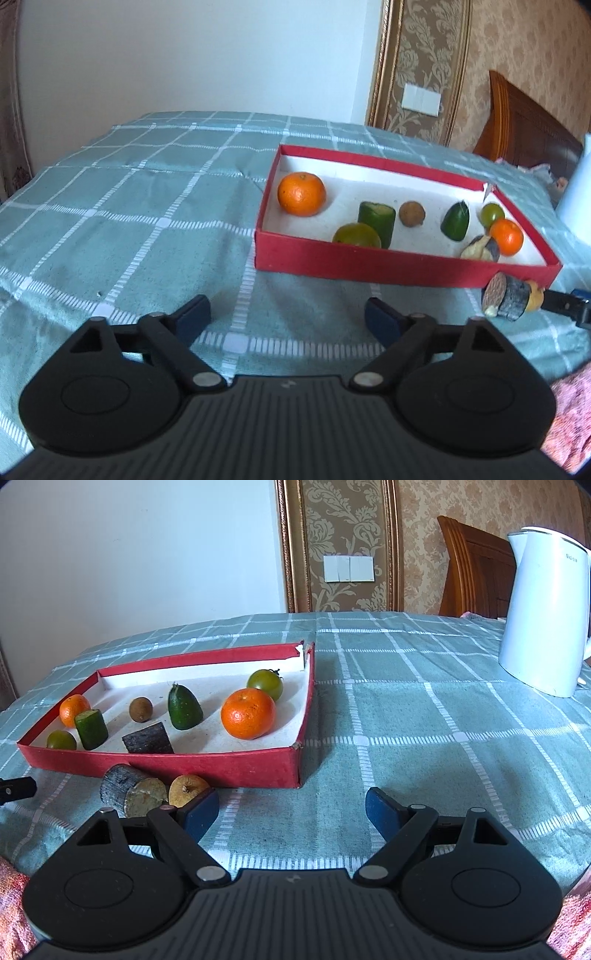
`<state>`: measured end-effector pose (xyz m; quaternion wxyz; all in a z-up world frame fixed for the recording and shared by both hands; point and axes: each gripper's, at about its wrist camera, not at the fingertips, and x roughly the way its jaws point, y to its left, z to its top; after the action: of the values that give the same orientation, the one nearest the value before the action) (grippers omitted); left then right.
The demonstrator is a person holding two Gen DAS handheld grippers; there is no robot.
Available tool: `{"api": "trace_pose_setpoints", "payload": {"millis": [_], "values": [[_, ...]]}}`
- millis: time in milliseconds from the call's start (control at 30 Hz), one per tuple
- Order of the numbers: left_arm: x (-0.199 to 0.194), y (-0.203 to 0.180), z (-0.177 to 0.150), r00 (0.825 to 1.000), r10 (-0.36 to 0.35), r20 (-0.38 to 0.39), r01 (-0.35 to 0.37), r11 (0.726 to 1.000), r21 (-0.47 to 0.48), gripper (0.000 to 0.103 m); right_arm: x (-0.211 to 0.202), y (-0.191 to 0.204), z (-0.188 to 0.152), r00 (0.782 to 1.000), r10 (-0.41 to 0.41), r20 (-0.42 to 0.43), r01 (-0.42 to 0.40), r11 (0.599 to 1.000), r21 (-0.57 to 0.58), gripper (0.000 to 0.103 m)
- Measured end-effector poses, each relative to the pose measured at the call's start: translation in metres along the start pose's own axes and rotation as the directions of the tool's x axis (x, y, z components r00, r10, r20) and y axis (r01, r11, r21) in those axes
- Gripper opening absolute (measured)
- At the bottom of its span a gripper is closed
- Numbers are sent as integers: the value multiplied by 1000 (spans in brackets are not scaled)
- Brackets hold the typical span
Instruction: Organize fruits
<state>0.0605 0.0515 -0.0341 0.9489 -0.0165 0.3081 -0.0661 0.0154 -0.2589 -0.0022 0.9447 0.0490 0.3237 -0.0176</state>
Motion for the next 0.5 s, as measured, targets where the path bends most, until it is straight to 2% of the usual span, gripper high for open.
{"api": "trace_pose_setpoints", "payload": {"millis": [67,167,400,500], "values": [[1,-2,0,1000,0,-8,0,1000,12,98,-1,3,-1,999,32,-9,-32,999,-24,87],[2,-2,-2,1000,-13,-16,13,1000,14,103,-3,9,-2,1000,22,4,-22,998,-62,87],[3,-5,-1,1000,0,-23,1,1000,30,103,-5,24,0,999,42,13,-40,991,-126,87],[4,-5,-1,1000,-2,-23,3,1000,28,103,-10,27,-1,993,121,14,-118,985,-122,87]]}}
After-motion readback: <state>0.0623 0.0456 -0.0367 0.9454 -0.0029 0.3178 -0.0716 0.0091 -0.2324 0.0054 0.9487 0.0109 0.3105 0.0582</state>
